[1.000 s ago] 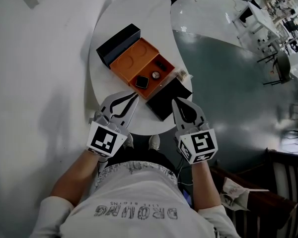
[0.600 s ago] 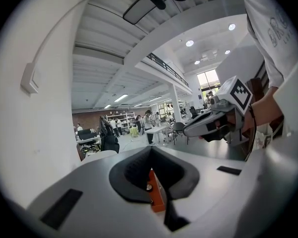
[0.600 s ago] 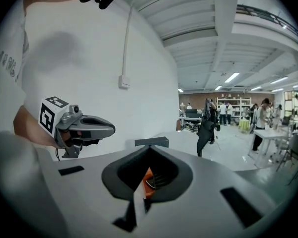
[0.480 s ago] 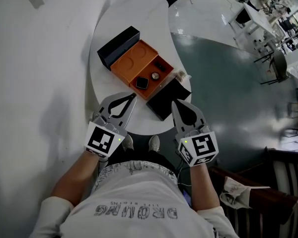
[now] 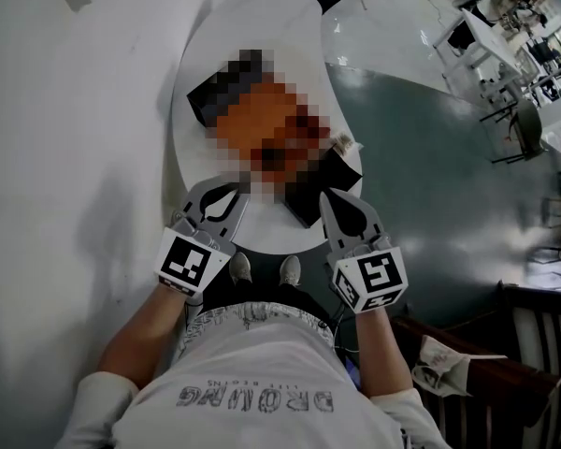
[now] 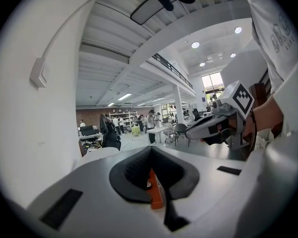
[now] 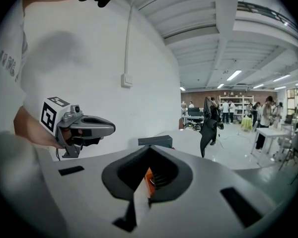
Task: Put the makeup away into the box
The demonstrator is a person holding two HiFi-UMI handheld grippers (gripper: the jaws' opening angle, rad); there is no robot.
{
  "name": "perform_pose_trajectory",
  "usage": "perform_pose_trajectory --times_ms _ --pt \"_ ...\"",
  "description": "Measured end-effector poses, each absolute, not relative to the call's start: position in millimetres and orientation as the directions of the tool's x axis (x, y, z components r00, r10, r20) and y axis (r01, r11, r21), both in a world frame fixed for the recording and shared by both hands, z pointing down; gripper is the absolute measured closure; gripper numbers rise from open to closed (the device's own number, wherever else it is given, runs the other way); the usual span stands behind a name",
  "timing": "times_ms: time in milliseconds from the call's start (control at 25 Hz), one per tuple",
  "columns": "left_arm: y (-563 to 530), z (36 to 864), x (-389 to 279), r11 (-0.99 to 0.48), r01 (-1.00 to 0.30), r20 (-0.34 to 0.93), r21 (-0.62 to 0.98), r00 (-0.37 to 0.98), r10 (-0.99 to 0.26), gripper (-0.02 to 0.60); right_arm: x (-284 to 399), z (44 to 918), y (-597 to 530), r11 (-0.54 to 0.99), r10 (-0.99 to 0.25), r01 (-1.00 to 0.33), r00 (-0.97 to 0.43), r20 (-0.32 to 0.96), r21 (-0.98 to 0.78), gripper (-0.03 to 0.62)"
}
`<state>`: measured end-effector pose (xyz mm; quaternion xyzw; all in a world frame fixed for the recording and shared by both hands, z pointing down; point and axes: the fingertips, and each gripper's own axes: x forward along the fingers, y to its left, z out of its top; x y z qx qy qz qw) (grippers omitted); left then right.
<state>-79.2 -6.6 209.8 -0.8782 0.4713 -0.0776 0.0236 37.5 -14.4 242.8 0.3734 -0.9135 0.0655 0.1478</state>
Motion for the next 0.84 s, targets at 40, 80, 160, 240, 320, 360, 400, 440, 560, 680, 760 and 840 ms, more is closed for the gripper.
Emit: perform_pose_trajectory --times_ms 40,80,160,240,320,360,400,440,560,680,760,840 --pt "-6.6 210.2 -79.0 -0.553 -0.825 0.115 -0.112 0.542 -0.832 0.561 37.2 243.9 -14.2 0.715 -0.660 -0.699 -0.680 0.320 -0.009 0.588" --pt "-6.5 210.4 -78.8 -0.552 -0.826 0.116 -0.112 0.541 -0.833 0.561 37.0 244.4 -14.2 0.717 -0.658 -0.697 -0.680 0.321 -0.008 0.588" --pt "-6.8 211.0 -78.9 -0.551 -0.827 0.118 -0.111 0.539 -0.834 0.561 37.1 244.1 -14.7 0.716 -0.658 -0.698 -0.679 0.327 -0.010 0.588" --pt "-7.8 212.7 -79.3 -0.548 -0.830 0.121 -0.104 0.537 -0.835 0.561 37.5 243.9 -16.1 0.714 -0.658 -0.700 -0.677 0.331 -0.011 0.588" --pt "-8.5 213.3 -78.7 -0.548 -0.830 0.122 -0.102 0.536 -0.835 0.561 38.1 244.5 -16.9 0.715 -0.656 -0.699 -0.676 0.336 -0.010 0.588" --pt "-8.5 213.2 -78.1 -0.548 -0.830 0.123 -0.102 0.536 -0.835 0.561 38.4 244.6 -16.8 0.714 -0.656 -0.700 -0.675 0.338 -0.011 0.588" --pt "-8.4 213.0 -77.5 -0.548 -0.830 0.123 -0.102 0.536 -0.835 0.561 38.7 244.5 -16.7 0.714 -0.655 -0.700 -0.674 0.340 -0.013 0.588" --pt "-8.5 212.9 -76.8 -0.548 -0.830 0.123 -0.103 0.536 -0.835 0.561 38.9 244.7 -16.7 0.713 -0.655 -0.701 -0.674 0.341 -0.016 0.588" --pt "-9.4 213.8 -75.8 -0.549 -0.829 0.126 -0.104 0.537 -0.834 0.561 39.5 247.0 -17.7 0.715 -0.652 -0.698 -0.678 0.340 -0.020 0.588" --pt "-10.8 215.8 -75.8 -0.551 -0.828 0.129 -0.100 0.538 -0.833 0.561 38.8 250.6 -19.1 0.720 -0.648 -0.694 -0.681 0.341 -0.016 0.588" --pt "-12.5 216.7 -76.4 -0.552 -0.828 0.131 -0.100 0.539 -0.832 0.561 37.5 251.8 -20.2 0.721 -0.647 -0.693 -0.680 0.345 -0.014 0.588" --pt "-14.2 217.3 -76.6 -0.554 -0.827 0.133 -0.100 0.540 -0.831 0.561 36.6 252.2 -21.2 0.720 -0.646 -0.694 -0.678 0.351 -0.015 0.588"
